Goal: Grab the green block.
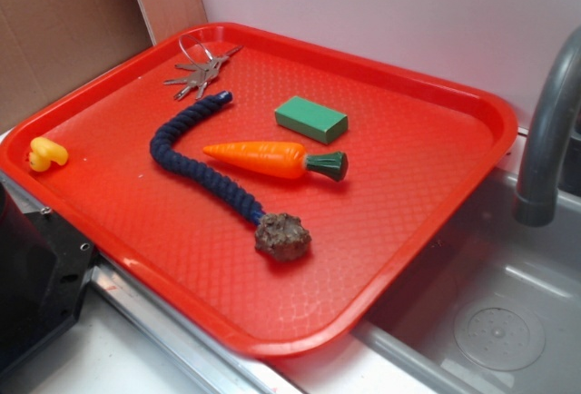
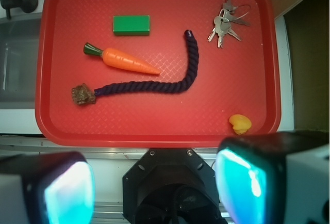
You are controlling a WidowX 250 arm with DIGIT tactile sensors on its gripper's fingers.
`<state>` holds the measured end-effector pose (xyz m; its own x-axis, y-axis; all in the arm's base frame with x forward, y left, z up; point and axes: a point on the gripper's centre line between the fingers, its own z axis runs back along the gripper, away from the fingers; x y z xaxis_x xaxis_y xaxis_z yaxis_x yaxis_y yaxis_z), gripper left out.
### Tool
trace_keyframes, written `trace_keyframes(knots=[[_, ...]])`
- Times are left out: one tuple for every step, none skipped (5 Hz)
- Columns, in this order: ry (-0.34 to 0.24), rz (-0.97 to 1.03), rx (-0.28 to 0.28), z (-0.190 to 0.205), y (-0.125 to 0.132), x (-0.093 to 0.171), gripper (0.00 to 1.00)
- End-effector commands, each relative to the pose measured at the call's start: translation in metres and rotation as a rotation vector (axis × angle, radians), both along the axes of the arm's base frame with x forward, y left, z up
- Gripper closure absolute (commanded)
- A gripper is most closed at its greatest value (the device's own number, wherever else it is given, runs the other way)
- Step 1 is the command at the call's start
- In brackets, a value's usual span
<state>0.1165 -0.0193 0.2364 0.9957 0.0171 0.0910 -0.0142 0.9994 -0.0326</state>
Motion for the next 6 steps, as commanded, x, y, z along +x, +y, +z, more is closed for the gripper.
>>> trace_keyframes(knots=[[0.000,0.000,0.000,0.000,0.000,0.000,0.00],[0.003,-0.134,0.034,-0.037,0.018,0.049,0.00],[0.030,-0.247,0.082,-0.049,0.020,0.089,0.00],[0.007,-0.437,0.073,-0.066,0.015,0.121,0.00],[0.002,-0.685,0.177,-0.097,-0.006,0.151,0.00],[-0.041,-0.884,0.169,-0.124,-0.021,0.159,0.00]])
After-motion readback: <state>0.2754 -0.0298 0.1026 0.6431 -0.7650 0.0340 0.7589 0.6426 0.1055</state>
